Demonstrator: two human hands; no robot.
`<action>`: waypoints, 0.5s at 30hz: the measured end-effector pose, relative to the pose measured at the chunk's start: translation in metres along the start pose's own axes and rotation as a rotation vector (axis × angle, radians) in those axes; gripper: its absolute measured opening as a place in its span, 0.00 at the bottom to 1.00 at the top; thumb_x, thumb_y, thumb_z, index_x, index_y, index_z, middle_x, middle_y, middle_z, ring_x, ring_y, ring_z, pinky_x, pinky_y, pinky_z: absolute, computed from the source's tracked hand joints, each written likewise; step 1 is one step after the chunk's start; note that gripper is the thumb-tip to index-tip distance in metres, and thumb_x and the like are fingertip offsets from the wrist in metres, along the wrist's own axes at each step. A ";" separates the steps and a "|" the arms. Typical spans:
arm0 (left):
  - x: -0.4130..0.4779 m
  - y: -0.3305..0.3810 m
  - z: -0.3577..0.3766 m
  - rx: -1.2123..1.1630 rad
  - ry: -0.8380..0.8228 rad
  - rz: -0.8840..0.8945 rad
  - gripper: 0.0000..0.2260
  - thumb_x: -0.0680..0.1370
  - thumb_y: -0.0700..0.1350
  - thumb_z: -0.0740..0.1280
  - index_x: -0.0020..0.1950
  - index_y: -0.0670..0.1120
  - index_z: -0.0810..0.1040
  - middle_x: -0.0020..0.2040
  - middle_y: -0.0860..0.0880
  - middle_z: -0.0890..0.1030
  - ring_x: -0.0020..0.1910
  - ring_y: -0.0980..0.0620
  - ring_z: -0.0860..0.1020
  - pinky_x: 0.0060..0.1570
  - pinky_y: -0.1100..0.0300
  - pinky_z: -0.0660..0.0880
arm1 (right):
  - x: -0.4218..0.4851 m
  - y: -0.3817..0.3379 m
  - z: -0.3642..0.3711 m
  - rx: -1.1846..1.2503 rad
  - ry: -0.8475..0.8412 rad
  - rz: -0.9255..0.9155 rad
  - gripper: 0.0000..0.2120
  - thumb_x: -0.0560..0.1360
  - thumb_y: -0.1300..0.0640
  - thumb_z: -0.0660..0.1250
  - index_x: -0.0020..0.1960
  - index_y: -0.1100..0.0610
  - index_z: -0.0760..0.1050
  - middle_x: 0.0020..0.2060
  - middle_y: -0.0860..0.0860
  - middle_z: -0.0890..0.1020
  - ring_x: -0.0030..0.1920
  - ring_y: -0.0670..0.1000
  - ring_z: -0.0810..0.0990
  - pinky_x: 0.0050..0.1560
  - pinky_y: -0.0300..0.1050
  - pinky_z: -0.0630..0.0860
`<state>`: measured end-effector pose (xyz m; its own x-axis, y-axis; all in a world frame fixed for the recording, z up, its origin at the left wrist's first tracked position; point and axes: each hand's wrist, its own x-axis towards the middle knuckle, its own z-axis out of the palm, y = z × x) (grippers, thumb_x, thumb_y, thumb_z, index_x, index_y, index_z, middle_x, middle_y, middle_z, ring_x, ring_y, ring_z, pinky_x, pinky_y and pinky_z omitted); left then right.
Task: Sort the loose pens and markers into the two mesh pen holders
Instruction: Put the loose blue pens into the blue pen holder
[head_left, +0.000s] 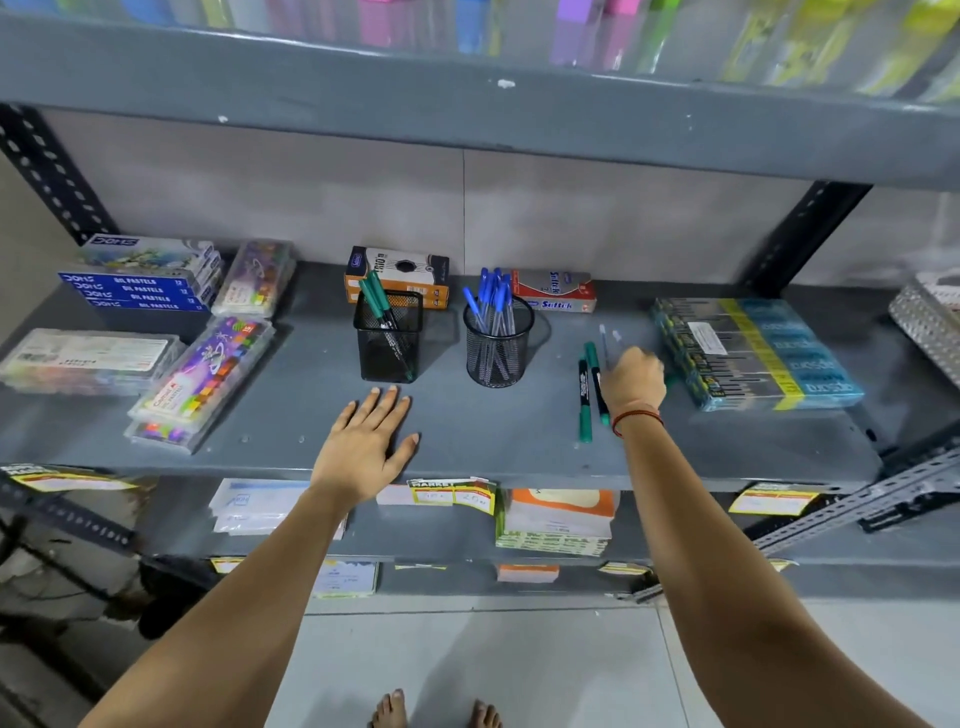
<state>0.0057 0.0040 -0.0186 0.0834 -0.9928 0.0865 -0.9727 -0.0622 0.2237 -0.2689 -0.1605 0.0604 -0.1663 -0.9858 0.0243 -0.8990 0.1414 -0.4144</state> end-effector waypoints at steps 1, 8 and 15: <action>0.000 -0.001 0.001 -0.004 0.005 0.000 0.33 0.74 0.64 0.40 0.74 0.48 0.56 0.75 0.49 0.56 0.74 0.50 0.51 0.71 0.53 0.44 | -0.001 0.002 0.001 -0.015 -0.029 0.012 0.10 0.75 0.66 0.62 0.54 0.70 0.74 0.54 0.67 0.79 0.58 0.66 0.75 0.55 0.59 0.77; 0.000 0.000 0.000 -0.016 0.012 0.002 0.33 0.74 0.64 0.41 0.74 0.48 0.57 0.75 0.48 0.57 0.74 0.49 0.52 0.71 0.52 0.46 | -0.007 -0.001 -0.002 0.032 -0.006 0.044 0.11 0.76 0.65 0.63 0.55 0.70 0.72 0.56 0.68 0.77 0.58 0.68 0.75 0.56 0.58 0.75; -0.001 0.001 -0.002 0.001 -0.005 -0.012 0.35 0.73 0.66 0.39 0.74 0.49 0.56 0.75 0.48 0.56 0.74 0.50 0.51 0.71 0.52 0.45 | -0.006 -0.041 -0.059 0.535 0.296 -0.194 0.08 0.72 0.65 0.67 0.51 0.67 0.76 0.43 0.63 0.83 0.45 0.59 0.82 0.52 0.40 0.76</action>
<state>0.0049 0.0048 -0.0166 0.0939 -0.9925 0.0786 -0.9718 -0.0743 0.2237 -0.2545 -0.1547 0.1311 -0.1948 -0.9112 0.3629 -0.6103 -0.1770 -0.7721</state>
